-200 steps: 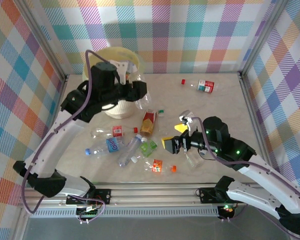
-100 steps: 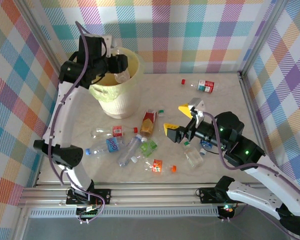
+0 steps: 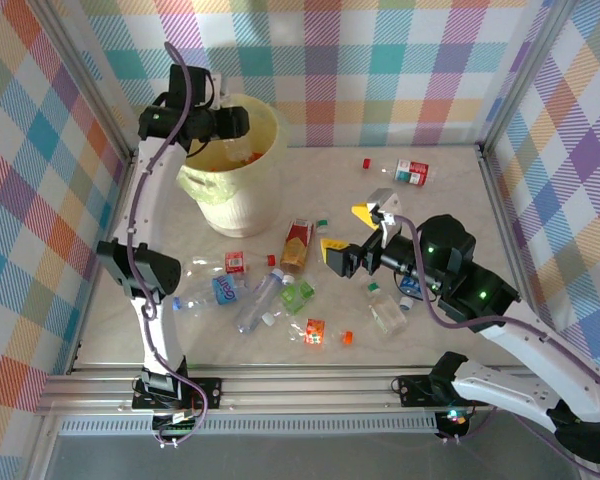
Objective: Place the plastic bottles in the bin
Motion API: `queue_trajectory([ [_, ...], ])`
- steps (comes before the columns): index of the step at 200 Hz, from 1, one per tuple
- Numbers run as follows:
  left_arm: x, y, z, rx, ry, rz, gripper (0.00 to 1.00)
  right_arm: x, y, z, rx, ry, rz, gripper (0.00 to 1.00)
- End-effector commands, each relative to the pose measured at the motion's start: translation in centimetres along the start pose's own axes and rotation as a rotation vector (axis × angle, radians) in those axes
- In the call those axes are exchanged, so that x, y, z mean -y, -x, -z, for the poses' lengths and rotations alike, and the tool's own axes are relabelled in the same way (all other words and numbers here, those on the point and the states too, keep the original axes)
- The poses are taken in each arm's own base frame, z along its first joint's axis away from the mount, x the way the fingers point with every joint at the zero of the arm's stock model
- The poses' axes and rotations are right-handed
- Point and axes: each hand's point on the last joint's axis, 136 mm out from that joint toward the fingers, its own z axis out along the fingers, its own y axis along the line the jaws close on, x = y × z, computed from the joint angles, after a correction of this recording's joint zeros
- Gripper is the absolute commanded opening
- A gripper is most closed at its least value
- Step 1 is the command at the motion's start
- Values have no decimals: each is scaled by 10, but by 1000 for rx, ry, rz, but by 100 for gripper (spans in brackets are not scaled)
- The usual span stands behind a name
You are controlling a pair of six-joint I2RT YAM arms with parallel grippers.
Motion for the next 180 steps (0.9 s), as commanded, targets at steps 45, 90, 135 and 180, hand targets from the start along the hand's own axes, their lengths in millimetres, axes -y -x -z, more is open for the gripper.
queue_trajectory([
  [45,-2,-32,-41,-138,-70,18,68,5,6,-1,-6,-40,-44,100],
  [90,-1,-40,-47,-168,-81,27,76,5,-5,-6,-42,-34,-59,100],
  [135,2,-36,-41,-158,-92,34,82,4,-13,-6,-72,-28,-72,100],
  [180,13,-20,-18,-99,-128,32,97,-3,-30,-3,-148,16,-76,100],
])
